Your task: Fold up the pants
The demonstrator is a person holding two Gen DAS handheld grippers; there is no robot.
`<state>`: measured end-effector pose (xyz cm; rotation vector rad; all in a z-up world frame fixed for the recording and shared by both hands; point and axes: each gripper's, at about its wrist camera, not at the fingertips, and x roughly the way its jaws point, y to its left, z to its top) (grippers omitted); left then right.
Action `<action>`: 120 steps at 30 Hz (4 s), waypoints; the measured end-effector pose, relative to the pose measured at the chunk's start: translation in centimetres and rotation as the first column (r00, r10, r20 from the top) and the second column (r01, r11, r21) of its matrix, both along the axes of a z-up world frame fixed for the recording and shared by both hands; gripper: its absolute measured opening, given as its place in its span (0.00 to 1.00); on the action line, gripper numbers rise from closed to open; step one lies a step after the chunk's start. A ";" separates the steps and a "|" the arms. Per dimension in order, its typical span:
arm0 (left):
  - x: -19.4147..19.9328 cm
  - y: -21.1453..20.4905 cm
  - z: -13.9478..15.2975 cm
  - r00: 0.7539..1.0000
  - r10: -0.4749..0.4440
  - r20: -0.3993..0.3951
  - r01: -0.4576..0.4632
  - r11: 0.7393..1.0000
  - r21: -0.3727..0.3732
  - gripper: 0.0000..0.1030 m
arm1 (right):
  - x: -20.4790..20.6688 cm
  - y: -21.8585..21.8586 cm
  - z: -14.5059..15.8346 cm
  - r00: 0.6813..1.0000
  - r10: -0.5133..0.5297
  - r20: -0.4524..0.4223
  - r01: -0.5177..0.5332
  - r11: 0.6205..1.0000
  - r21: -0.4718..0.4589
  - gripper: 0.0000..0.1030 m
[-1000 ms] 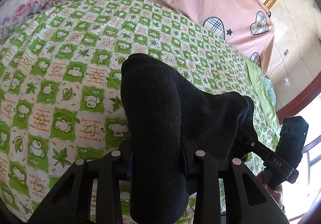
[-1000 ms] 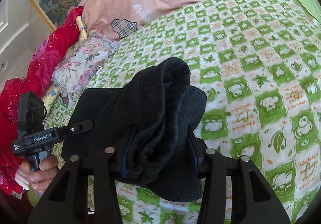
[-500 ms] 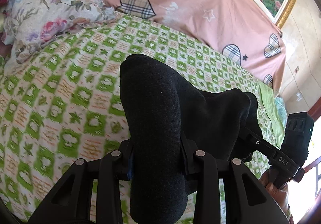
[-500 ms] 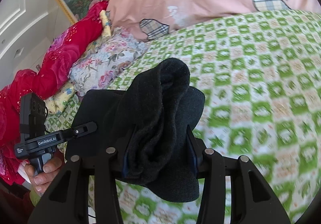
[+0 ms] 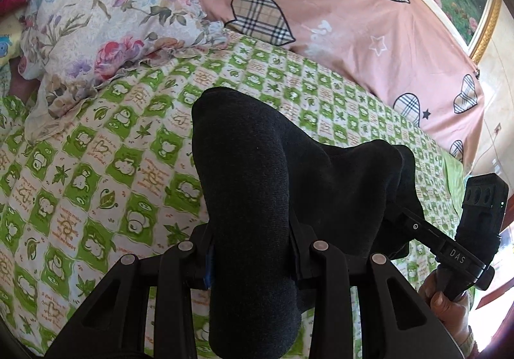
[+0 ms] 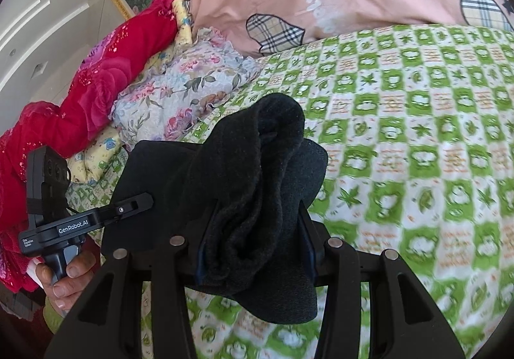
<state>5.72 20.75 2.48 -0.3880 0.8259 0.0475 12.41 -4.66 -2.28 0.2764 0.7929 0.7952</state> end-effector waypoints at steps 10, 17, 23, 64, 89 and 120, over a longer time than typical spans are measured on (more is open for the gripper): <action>0.8 1.6 -2.3 0.999 0.016 -0.035 -0.016 1.000 -0.001 0.36 | 1.4 1.6 -1.8 1.000 0.022 -0.016 -0.023 0.999 -0.034 0.46; 0.7 2.1 -3.7 0.998 0.022 -0.058 -0.024 0.999 -0.024 0.51 | 1.9 1.6 -2.8 1.000 0.005 -0.017 -0.006 0.997 -0.080 0.56; 0.2 2.2 -3.7 0.997 0.033 -0.063 -0.034 0.999 -0.008 0.59 | 1.8 0.9 -3.1 1.000 -0.007 -0.024 0.006 0.997 -0.072 0.58; -8.8 -3.6 -1.3 0.993 0.119 -0.014 -0.111 0.959 0.260 0.81 | -9.6 2.0 -0.4 0.980 0.012 0.200 0.027 0.981 -0.193 0.99; -9.7 -3.7 -2.4 0.992 0.122 -0.017 -0.111 0.946 0.306 0.82 | -10.7 3.4 -1.5 0.973 0.046 0.227 0.014 0.966 -0.256 1.00; -8.5 -3.4 -3.5 0.993 0.115 -0.030 -0.098 0.934 0.342 0.84 | -9.6 5.1 -2.9 0.976 0.071 0.205 -0.017 0.966 -0.257 1.00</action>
